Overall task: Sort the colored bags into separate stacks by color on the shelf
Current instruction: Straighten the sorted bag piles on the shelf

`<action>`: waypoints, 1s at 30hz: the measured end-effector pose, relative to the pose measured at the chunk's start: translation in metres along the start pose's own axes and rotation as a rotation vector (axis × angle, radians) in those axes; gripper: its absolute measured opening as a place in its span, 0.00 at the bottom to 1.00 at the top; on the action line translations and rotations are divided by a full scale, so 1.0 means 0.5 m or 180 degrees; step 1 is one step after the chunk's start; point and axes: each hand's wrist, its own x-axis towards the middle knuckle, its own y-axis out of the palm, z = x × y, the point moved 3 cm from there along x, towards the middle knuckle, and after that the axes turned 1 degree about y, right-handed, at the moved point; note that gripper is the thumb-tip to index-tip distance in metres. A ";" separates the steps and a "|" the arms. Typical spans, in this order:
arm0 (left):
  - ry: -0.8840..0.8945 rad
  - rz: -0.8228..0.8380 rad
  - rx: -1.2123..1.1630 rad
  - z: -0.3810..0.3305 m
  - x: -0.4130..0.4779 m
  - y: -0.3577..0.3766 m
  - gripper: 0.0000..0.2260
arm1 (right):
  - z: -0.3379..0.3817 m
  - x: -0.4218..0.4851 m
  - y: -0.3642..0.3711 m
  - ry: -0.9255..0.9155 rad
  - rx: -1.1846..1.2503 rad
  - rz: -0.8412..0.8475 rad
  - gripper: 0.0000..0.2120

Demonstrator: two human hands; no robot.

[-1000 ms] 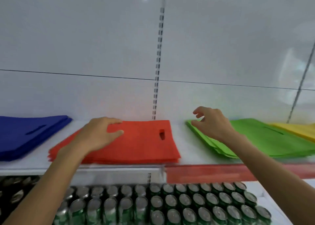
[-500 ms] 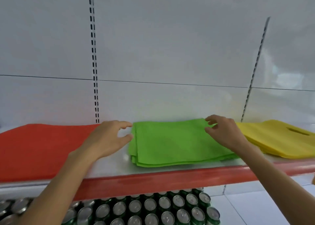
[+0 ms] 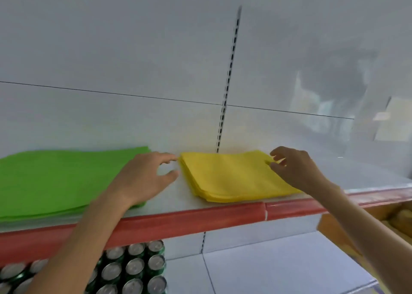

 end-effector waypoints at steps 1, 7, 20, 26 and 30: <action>0.0007 0.0019 0.0006 -0.024 0.012 0.023 0.26 | -0.035 0.012 -0.017 0.0031 -0.0008 -0.0039 0.14; -0.0425 0.0999 0.0328 -0.103 0.050 0.141 0.53 | -0.156 0.053 -0.031 -0.0056 -0.0098 0.0072 0.15; -0.0738 0.1244 0.0486 -0.093 0.076 0.197 0.62 | -0.288 0.095 -0.013 -0.0662 -0.0125 0.1241 0.61; -0.1004 0.0940 0.0327 -0.095 0.059 0.205 0.57 | -0.320 0.107 0.001 -0.1093 0.0081 0.1493 0.59; -0.1146 0.0530 0.0432 -0.099 0.061 0.217 0.54 | -0.337 0.130 0.004 -0.1205 0.0306 0.1448 0.53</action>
